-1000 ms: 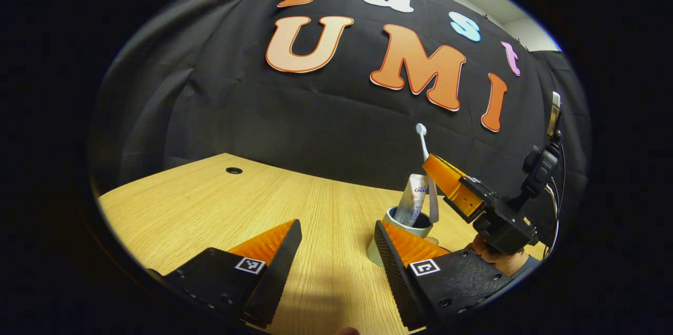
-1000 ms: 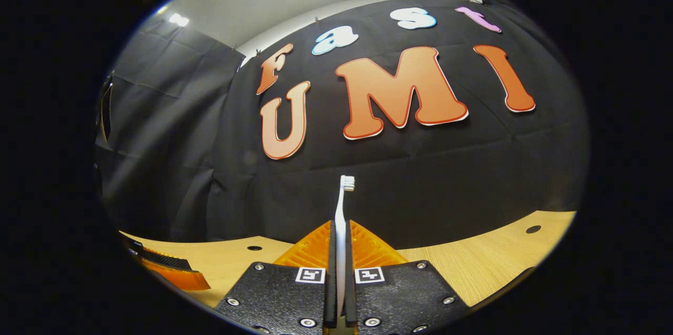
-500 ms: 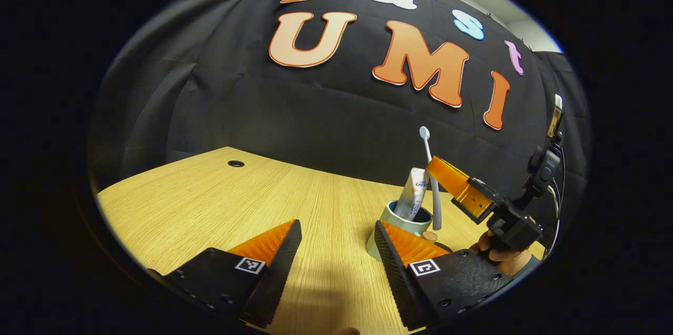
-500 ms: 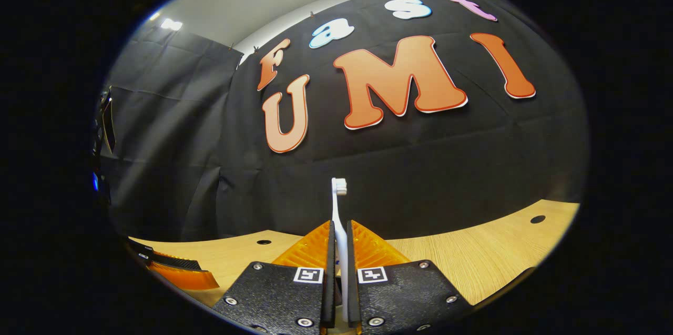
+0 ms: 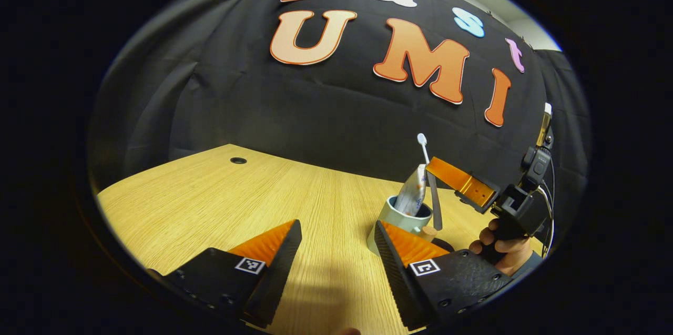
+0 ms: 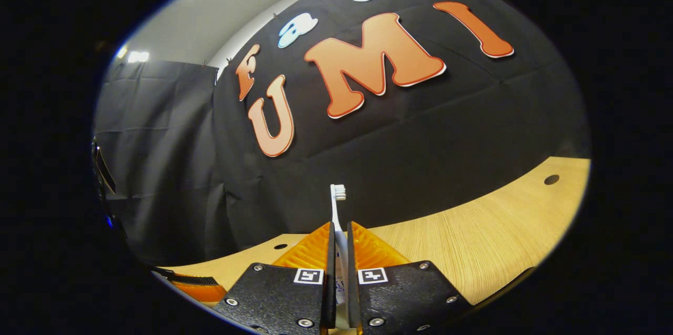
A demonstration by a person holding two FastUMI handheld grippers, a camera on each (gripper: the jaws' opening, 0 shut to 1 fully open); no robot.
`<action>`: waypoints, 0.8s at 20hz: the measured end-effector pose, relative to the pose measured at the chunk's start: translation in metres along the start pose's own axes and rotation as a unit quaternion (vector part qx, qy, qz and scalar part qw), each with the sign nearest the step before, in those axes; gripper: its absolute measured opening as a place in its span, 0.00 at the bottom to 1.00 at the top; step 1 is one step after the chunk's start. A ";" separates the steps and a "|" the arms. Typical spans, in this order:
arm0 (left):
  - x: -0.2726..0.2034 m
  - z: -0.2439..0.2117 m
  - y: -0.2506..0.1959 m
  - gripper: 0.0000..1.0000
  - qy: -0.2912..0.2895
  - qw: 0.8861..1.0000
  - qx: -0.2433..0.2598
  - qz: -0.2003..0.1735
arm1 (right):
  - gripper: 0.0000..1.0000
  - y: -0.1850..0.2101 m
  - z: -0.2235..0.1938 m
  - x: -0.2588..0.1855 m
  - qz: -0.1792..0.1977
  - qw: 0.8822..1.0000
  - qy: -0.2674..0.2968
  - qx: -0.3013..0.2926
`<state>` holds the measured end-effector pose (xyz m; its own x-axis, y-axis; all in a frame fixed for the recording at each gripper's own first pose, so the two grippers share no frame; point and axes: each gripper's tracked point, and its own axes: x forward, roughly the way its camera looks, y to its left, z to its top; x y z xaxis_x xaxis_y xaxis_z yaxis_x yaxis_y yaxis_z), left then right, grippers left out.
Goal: Put the toothbrush and toothpaste on the desktop into the cup, then pick up the cup and place it on the coaster on the desktop.
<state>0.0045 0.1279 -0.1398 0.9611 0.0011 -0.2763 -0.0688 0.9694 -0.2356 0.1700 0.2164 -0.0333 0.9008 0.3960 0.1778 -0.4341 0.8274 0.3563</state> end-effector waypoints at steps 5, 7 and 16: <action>0.002 0.004 -0.002 0.84 -0.007 1.000 -0.002 -0.006 | 0.10 0.002 0.002 0.000 0.011 1.000 0.008 0.010; -0.001 0.004 0.000 0.84 -0.009 1.000 -0.005 -0.009 | 0.10 0.005 -0.003 -0.003 0.016 1.000 0.017 0.004; -0.002 -0.001 0.009 0.84 -0.008 1.000 -0.013 -0.002 | 0.09 0.010 -0.022 -0.002 0.028 0.998 0.059 0.025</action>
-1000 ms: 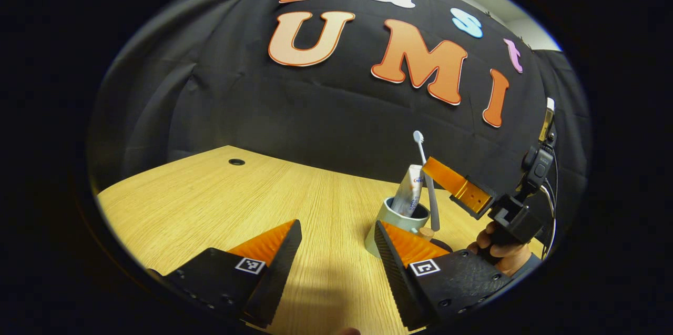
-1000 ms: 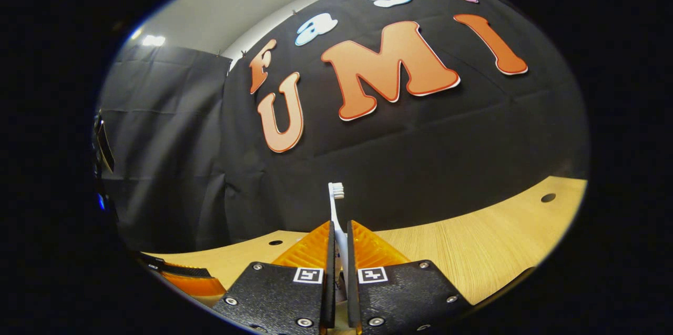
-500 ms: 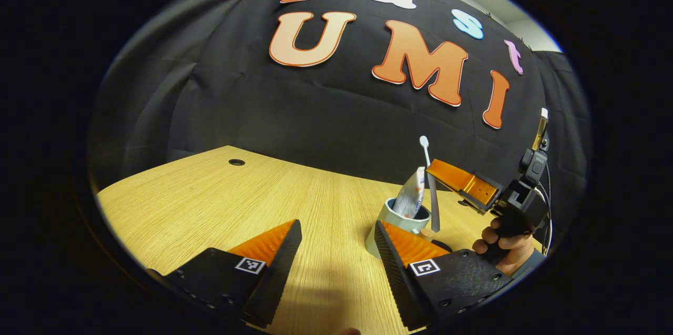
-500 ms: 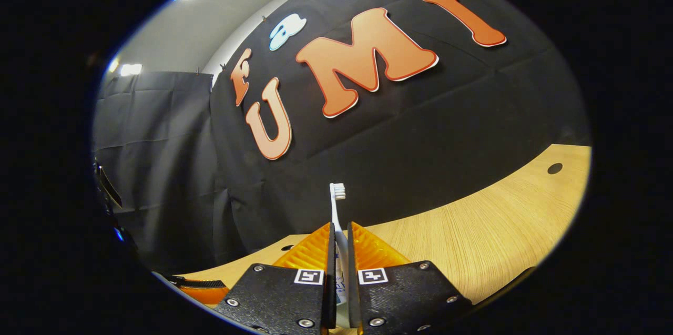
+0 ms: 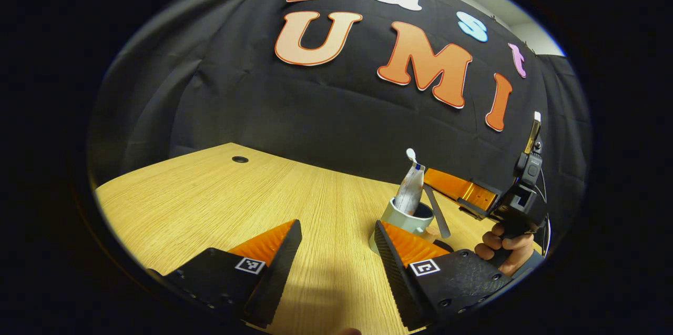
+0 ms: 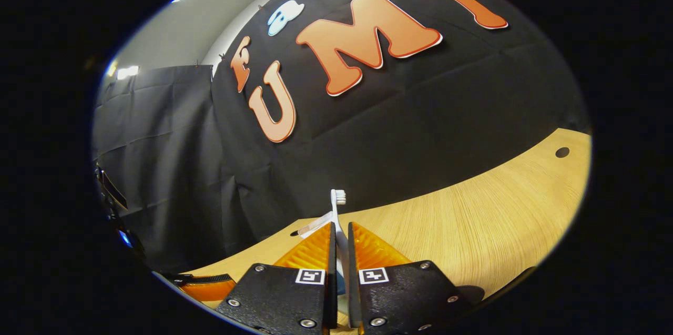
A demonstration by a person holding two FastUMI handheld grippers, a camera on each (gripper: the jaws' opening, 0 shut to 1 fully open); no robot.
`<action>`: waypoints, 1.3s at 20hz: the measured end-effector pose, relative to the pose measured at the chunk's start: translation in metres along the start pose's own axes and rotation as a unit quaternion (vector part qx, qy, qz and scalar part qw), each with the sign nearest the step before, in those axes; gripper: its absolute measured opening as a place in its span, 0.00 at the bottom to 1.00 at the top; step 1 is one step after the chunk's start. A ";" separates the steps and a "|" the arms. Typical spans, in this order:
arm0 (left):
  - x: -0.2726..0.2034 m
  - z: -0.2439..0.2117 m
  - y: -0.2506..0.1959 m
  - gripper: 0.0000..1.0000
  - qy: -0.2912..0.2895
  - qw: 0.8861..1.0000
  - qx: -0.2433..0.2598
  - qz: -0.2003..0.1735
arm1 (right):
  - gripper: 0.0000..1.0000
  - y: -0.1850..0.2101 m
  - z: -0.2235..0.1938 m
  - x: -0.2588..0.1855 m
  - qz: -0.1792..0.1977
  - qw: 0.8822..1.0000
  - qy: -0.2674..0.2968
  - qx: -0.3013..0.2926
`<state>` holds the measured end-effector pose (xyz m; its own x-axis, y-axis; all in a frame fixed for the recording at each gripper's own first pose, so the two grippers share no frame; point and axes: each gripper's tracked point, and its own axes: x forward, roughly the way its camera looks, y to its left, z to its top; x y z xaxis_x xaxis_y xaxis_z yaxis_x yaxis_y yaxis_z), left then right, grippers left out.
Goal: Put the toothbrush and toothpaste on the desktop into the cup, then pick up the cup and place it on the coaster on the desktop.
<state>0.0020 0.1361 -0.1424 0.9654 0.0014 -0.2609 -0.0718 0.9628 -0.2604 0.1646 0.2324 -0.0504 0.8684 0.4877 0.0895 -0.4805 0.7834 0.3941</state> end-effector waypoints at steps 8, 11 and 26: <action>0.002 -0.003 -0.010 0.84 0.008 1.000 -0.006 -0.010 | 0.10 -0.006 -0.017 -0.003 0.001 0.999 0.045 -0.003; 0.001 -0.005 -0.010 0.84 0.010 1.000 -0.009 -0.012 | 0.11 -0.008 -0.024 -0.005 0.002 0.998 0.066 0.002; -0.003 -0.009 -0.022 0.84 0.017 1.000 -0.012 -0.021 | 0.06 -0.012 -0.031 -0.024 -0.001 0.993 0.121 0.001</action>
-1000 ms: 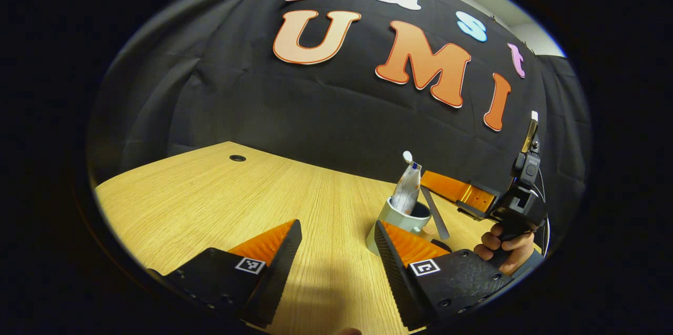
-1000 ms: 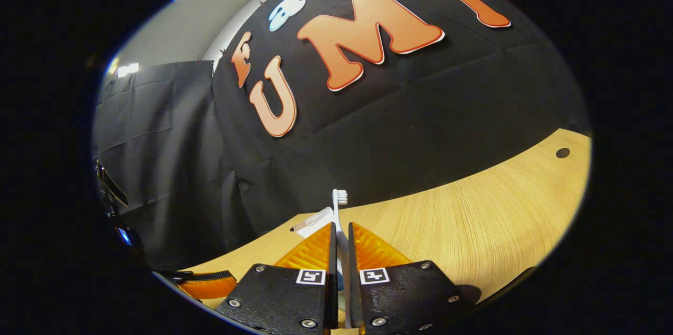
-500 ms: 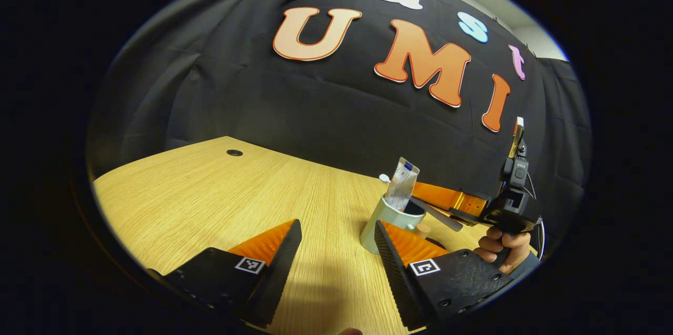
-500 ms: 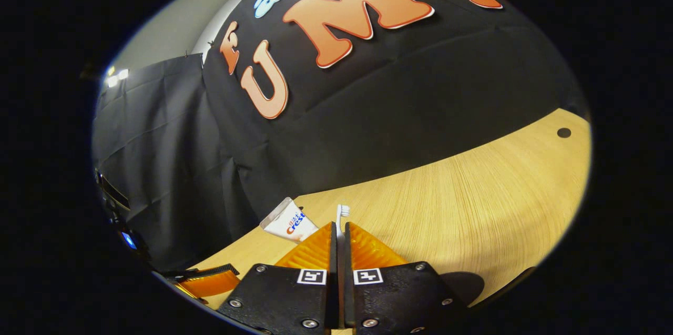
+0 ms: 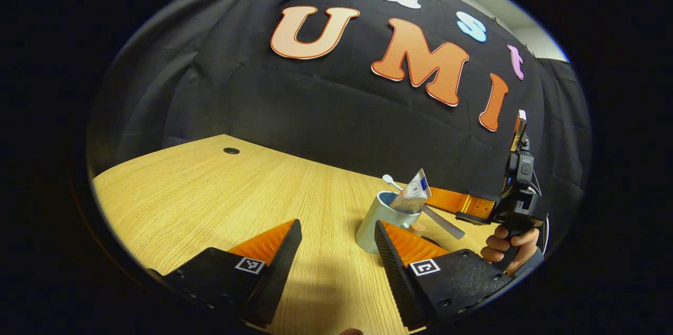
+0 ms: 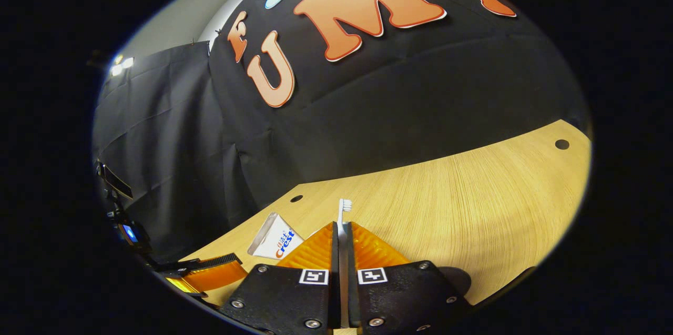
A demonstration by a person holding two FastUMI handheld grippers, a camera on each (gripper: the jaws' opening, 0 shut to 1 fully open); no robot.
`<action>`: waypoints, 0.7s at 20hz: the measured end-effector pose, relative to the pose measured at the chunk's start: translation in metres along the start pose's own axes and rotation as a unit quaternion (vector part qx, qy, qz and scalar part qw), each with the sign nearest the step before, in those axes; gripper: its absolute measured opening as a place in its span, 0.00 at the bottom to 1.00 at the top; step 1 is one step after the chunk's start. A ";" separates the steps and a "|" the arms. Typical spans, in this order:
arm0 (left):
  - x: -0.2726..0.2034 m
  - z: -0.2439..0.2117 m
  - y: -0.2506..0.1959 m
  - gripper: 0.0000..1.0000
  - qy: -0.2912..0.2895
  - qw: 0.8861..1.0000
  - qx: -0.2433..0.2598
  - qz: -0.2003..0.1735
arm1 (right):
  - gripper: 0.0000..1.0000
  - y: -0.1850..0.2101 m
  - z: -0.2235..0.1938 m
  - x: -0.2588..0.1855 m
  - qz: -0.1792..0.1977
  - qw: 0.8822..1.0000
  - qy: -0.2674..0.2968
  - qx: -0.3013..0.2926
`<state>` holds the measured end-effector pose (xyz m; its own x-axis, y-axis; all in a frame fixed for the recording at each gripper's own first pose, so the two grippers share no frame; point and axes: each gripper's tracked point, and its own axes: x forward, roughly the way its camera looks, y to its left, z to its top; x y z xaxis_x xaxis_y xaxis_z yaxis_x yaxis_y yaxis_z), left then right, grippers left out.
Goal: Put the toothbrush and toothpaste on the desktop into the cup, then pick up the cup and place it on the coaster on the desktop.
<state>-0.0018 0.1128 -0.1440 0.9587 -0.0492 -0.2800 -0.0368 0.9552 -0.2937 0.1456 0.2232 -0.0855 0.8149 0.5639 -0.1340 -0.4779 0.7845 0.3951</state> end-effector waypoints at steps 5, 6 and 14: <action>-0.002 -0.001 0.001 0.84 0.001 1.000 0.000 0.001 | 0.10 0.000 -0.009 -0.013 0.009 0.999 0.032 0.000; -0.003 0.000 0.001 0.84 0.001 1.000 -0.001 0.000 | 0.11 0.001 -0.011 -0.016 0.010 0.999 0.039 -0.003; -0.008 -0.006 -0.004 0.84 0.005 1.000 0.001 -0.004 | 0.12 -0.001 -0.017 -0.016 0.002 0.998 0.047 -0.029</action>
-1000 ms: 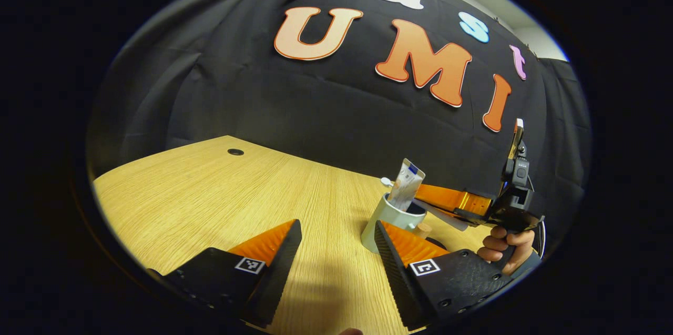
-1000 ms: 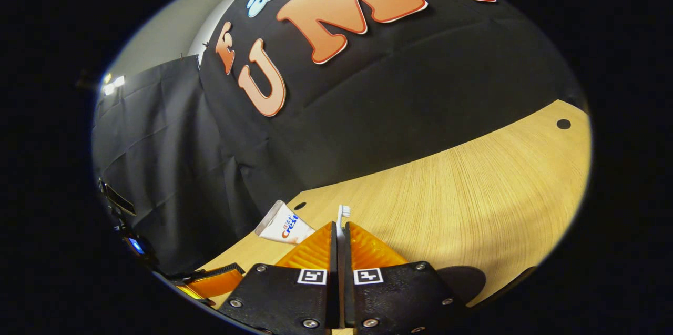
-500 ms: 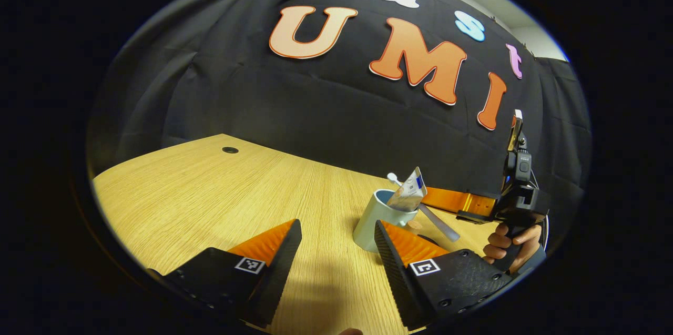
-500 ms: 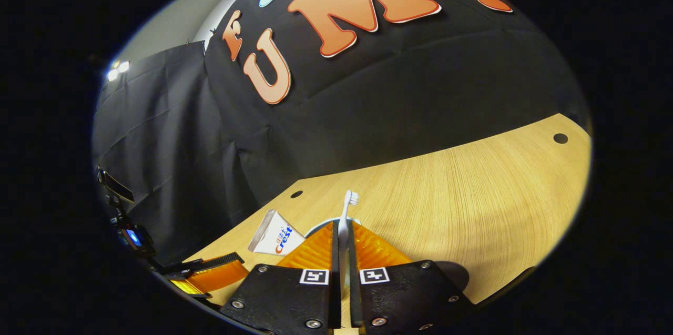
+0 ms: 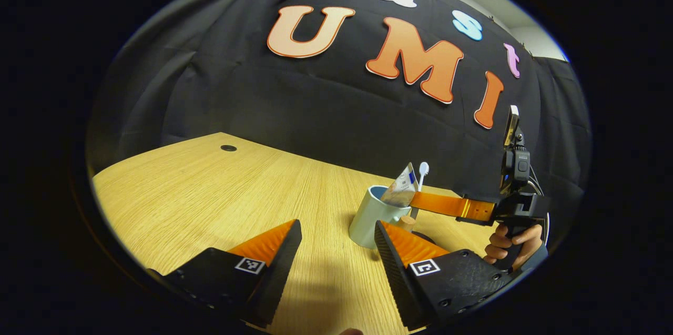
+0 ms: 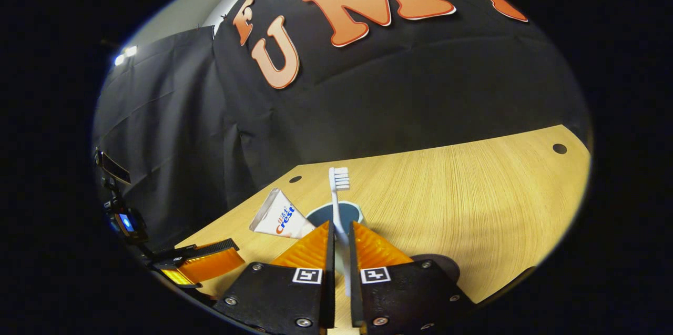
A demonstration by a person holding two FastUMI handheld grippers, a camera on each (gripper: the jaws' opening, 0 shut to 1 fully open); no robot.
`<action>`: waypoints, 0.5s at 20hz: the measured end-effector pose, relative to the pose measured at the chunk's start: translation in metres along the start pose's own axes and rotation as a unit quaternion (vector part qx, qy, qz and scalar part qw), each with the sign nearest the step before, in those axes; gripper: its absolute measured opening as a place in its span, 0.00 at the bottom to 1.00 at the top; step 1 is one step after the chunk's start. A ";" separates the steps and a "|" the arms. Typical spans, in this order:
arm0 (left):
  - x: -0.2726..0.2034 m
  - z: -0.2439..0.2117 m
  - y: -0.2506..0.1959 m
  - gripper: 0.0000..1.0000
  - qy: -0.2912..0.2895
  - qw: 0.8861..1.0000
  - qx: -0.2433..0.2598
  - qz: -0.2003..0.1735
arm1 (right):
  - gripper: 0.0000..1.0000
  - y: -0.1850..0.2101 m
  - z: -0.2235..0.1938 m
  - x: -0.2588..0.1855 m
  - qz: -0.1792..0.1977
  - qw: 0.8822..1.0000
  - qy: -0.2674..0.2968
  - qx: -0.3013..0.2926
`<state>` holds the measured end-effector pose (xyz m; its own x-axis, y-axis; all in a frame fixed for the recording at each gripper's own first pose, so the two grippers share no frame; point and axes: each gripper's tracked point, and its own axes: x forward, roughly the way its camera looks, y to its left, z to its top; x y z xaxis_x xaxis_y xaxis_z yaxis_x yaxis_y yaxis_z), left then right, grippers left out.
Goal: Put the toothbrush and toothpaste on the desktop into the cup, then pick up the cup and place it on the coaster on the desktop.
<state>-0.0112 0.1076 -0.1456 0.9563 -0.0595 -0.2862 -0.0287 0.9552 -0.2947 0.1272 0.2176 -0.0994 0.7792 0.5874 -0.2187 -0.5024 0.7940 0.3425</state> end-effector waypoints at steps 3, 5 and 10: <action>-0.002 0.000 0.002 0.84 0.002 1.000 -0.003 0.002 | 0.07 0.007 0.004 -0.006 0.011 1.000 -0.009 0.000; -0.003 -0.001 0.005 0.84 0.001 1.000 -0.005 0.003 | 0.06 0.013 0.016 -0.010 0.017 0.999 -0.029 -0.010; -0.008 0.002 0.006 0.84 -0.005 1.000 0.000 0.003 | 0.06 0.014 0.064 -0.018 0.009 0.995 -0.095 -0.033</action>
<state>-0.0186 0.1143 -0.1434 0.9591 -0.0513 -0.2783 -0.0341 0.9553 -0.2936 0.1307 0.2081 -0.0320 0.8233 0.5666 -0.0333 -0.5359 0.7954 0.2830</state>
